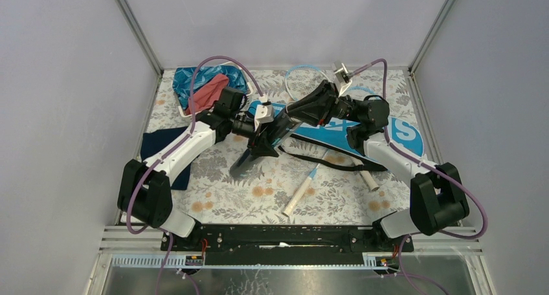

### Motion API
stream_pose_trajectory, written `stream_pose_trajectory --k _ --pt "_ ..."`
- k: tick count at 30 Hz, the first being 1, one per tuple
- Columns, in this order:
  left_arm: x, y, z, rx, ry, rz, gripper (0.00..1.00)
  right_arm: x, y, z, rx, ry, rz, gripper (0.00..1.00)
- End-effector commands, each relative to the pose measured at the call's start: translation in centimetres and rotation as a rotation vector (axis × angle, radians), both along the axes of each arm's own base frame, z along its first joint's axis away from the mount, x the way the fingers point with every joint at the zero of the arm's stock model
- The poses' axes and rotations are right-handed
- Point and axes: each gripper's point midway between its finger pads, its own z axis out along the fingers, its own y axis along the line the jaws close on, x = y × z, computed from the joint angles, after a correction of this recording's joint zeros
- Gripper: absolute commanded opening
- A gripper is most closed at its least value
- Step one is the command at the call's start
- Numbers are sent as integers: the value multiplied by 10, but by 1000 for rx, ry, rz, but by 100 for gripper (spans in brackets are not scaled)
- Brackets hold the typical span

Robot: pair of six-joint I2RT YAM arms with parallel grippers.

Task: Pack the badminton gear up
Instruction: Close the lid on the shuttle tube.

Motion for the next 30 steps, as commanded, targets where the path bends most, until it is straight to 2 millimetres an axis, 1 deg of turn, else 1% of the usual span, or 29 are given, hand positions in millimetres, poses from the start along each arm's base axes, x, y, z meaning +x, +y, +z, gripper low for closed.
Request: stream_pose_trajectory --k 1,6,8,12,17,19,21,25,28,30 --pt "-8 -29 59 -182 -146 -115 0 -30 18 -86 -252 187 194 36" --pt "-8 -31 66 -208 -128 -116 0 -27 18 -88 -254 184 176 48" --pt "-8 -32 69 -214 -122 -112 0 -25 17 -87 -252 189 165 50" --pt "-8 -34 77 -238 -111 -121 0 -19 15 -88 -245 207 143 50" --pt "-6 -35 86 -250 -130 -129 0 -18 14 -87 -233 209 143 45" --pt "-3 -36 88 -246 -143 -120 0 -20 13 -87 -237 189 148 45" --pt "1 -37 90 -242 -147 -100 0 -21 12 -90 -249 170 144 48" --pt "11 -39 93 -248 -99 -34 0 -20 10 -100 -291 147 126 51" --pt "16 -40 94 -264 -72 -2 0 -16 10 -109 -333 127 99 51" --pt "18 -40 95 -264 -67 12 0 -11 9 -116 -367 103 72 49"
